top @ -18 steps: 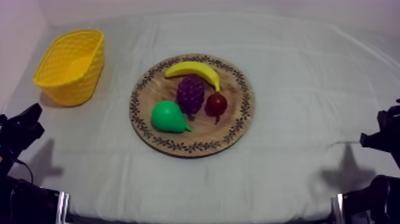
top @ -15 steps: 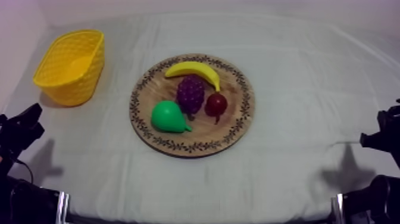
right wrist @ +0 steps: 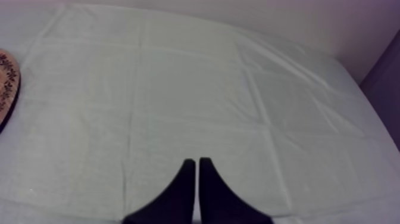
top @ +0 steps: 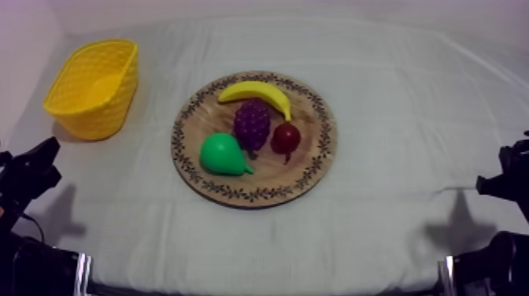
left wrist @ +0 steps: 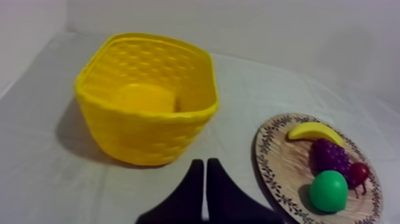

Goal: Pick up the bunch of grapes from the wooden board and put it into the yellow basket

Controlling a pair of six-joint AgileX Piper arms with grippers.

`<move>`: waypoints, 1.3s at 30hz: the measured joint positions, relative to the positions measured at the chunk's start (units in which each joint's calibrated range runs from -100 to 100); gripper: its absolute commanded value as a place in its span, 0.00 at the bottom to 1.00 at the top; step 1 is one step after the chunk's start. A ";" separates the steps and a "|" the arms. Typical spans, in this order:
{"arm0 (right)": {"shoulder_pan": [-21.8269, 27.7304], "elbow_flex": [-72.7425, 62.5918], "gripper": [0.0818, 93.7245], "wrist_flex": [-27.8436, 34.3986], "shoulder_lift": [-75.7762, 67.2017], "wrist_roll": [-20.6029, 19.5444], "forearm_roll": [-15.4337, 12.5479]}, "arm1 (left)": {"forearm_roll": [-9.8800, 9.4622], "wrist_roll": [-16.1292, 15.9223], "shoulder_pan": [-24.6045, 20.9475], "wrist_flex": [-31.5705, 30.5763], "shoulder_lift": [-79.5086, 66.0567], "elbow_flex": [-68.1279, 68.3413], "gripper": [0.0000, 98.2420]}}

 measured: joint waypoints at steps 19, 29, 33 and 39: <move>0.00 0.00 0.00 0.00 0.00 -0.02 0.00 | -0.97 -6.75 12.13 10.56 4.39 -7.43 0.00; 0.00 0.00 0.00 0.00 0.00 0.04 0.00 | 3.72 -6.24 11.57 18.26 23.73 -24.45 0.00; 0.00 0.00 0.00 0.00 0.00 0.04 0.00 | 7.05 -7.83 10.57 24.95 33.35 -34.49 0.00; 0.00 0.00 0.00 0.00 0.00 0.04 0.00 | 9.24 -4.93 10.65 37.80 47.22 -51.56 0.00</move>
